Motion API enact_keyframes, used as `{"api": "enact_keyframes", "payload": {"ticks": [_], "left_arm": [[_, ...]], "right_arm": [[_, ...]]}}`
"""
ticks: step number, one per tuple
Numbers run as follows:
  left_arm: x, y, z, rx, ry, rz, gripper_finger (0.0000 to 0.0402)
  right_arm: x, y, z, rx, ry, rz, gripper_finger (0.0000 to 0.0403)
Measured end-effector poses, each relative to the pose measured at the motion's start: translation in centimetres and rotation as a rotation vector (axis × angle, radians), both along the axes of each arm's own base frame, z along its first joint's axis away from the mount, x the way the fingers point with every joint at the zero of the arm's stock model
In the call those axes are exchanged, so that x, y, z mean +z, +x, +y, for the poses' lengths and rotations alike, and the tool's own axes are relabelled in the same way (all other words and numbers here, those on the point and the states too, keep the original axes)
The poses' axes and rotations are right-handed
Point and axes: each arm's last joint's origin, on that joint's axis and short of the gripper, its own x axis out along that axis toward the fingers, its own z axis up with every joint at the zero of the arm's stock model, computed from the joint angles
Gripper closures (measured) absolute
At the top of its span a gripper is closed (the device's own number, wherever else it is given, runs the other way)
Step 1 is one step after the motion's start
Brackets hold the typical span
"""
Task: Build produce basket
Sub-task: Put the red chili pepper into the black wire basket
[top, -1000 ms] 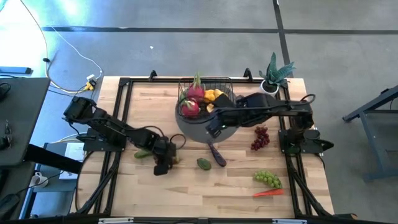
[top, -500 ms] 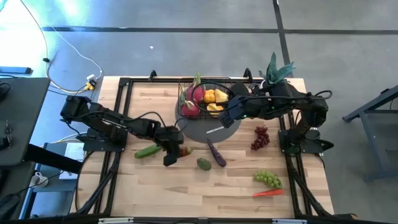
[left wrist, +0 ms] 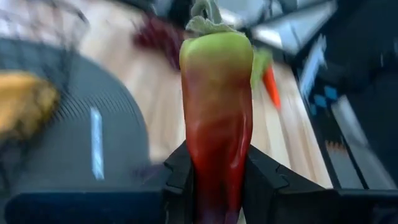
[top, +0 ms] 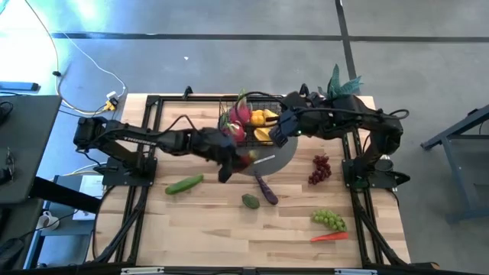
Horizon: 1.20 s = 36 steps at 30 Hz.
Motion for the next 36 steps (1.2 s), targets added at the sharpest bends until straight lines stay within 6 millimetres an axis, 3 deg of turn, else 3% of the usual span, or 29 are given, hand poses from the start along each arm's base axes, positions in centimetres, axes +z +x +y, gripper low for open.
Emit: {"api": "enact_keyframes", "payload": {"ticks": [7,20,27,36], "left_arm": [[1.5,0.3,2.3,0.106,0.021,-0.17,0.0327],[2.2,0.1,6.0,0.244,0.105,-0.279,0.0327],[1.2,0.9,8.5,0.313,0.13,-0.358,0.0327],[-1.7,2.1,10.2,0.361,0.113,-0.345,0.0326]], "right_arm": [[0.0,0.0,-0.8,-0.016,-0.004,0.009,0.0281],[0.8,-1.2,-3.7,-0.032,-0.064,0.05,0.0281],[1.1,-1.8,-5.7,-0.008,-0.087,0.108,0.0281],[0.8,-1.9,-7.5,0.132,0.001,0.161,0.0281]]}}
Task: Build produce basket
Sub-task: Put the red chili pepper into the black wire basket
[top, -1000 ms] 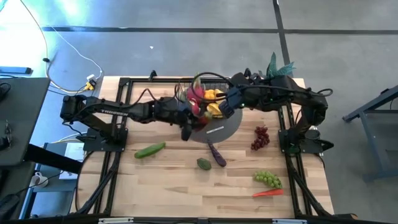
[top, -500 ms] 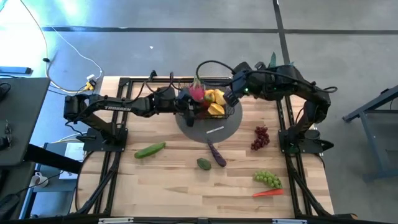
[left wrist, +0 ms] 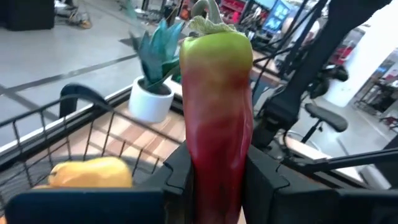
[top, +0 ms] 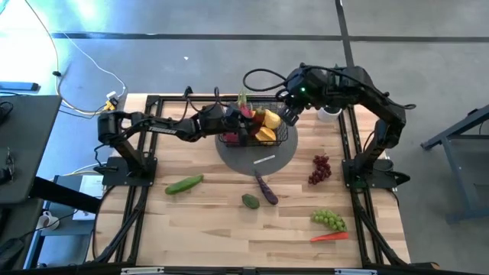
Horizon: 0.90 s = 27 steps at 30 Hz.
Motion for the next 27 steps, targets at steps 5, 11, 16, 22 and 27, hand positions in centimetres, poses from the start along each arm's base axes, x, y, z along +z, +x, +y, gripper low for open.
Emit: {"api": "enact_keyframes", "payload": {"ticks": [5,11,16,22,27], "left_arm": [[-1.2,0.2,0.7,0.016,-0.012,0.022,0.0326],[-1.7,0.0,1.7,0.08,-0.026,0.031,0.0326],[-1.8,-0.4,2.3,0.106,-0.022,0.044,0.0326],[-2.3,-0.4,2.2,0.107,-0.041,0.094,0.0325],[-2.6,-0.4,2.0,0.109,-0.042,0.122,0.0325]], "right_arm": [[-0.1,-0.1,-0.6,0.031,0.019,0.013,0.0281],[-2.2,0.6,-1.4,0.04,0.057,0.109,0.0281],[-4.6,1.1,-2.2,0.025,0.088,0.176,0.0281],[-7.1,1.8,-2.8,0.012,0.141,0.162,0.0281],[-9.4,2.1,-3.1,-0.056,0.179,0.147,0.0281]]}}
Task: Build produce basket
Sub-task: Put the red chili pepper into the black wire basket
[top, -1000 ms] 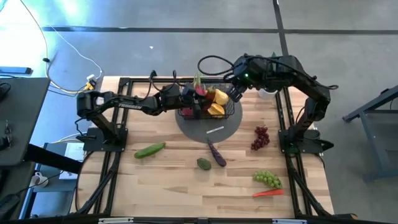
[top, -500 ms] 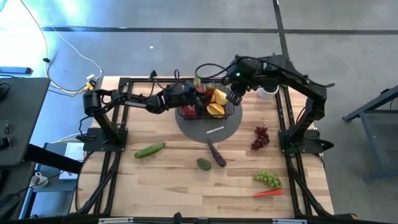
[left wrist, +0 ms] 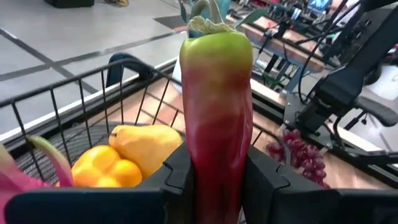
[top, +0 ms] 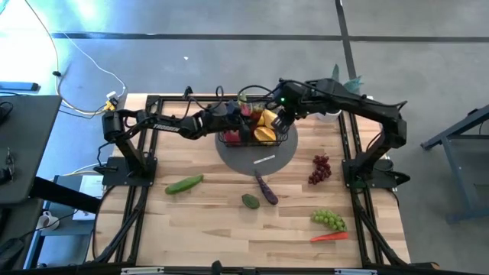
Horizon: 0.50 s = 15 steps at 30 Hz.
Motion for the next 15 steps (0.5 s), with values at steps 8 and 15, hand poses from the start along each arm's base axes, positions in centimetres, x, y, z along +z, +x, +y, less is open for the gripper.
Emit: {"api": "enact_keyframes", "payload": {"ticks": [8,15], "left_arm": [[-0.3,-0.1,0.0,0.046,0.0,0.031,0.0316],[-0.4,-0.2,0.0,0.061,-0.032,0.035,0.0279]], "right_arm": [[-3.1,0.4,0.2,-0.118,0.053,-0.063,0.0281],[-4.0,0.5,0.9,-0.122,0.068,-0.05,0.0281]]}}
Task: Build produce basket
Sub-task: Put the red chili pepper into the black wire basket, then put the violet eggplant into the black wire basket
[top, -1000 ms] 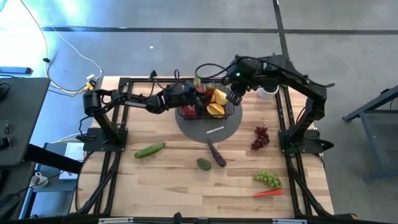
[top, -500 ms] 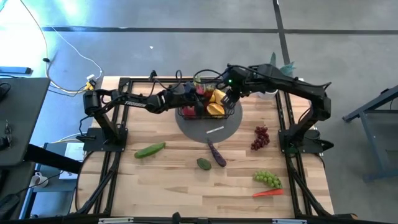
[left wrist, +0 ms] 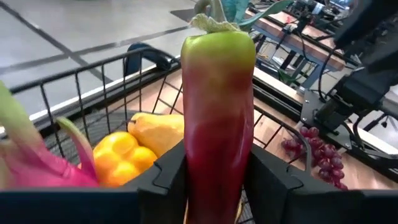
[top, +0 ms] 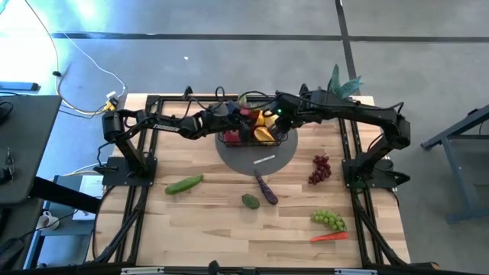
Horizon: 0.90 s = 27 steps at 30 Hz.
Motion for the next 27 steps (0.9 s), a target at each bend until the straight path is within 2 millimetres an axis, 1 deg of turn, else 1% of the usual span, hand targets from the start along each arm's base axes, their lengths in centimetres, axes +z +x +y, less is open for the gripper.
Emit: {"api": "enact_keyframes", "payload": {"ticks": [5,14,22,27], "left_arm": [[-0.26,-0.09,-0.02,0.029,-0.024,0.019,0.0262],[-0.52,-0.18,-0.08,0.027,-0.038,0.044,0.0237],[-0.74,-0.23,-0.17,0.008,-0.056,0.063,0.0205],[-0.41,-0.4,-0.11,0.008,-0.057,0.059,0.0194]], "right_arm": [[0.02,0.03,0.08,-0.012,0.005,-0.008,0.0281],[-0.03,-0.05,0.13,-0.047,0.023,-0.012,0.0281],[-0.04,-0.04,0.2,-0.052,0.05,-0.021,0.0281],[-0.05,-0.05,0.2,-0.065,0.056,-0.024,0.0281]]}}
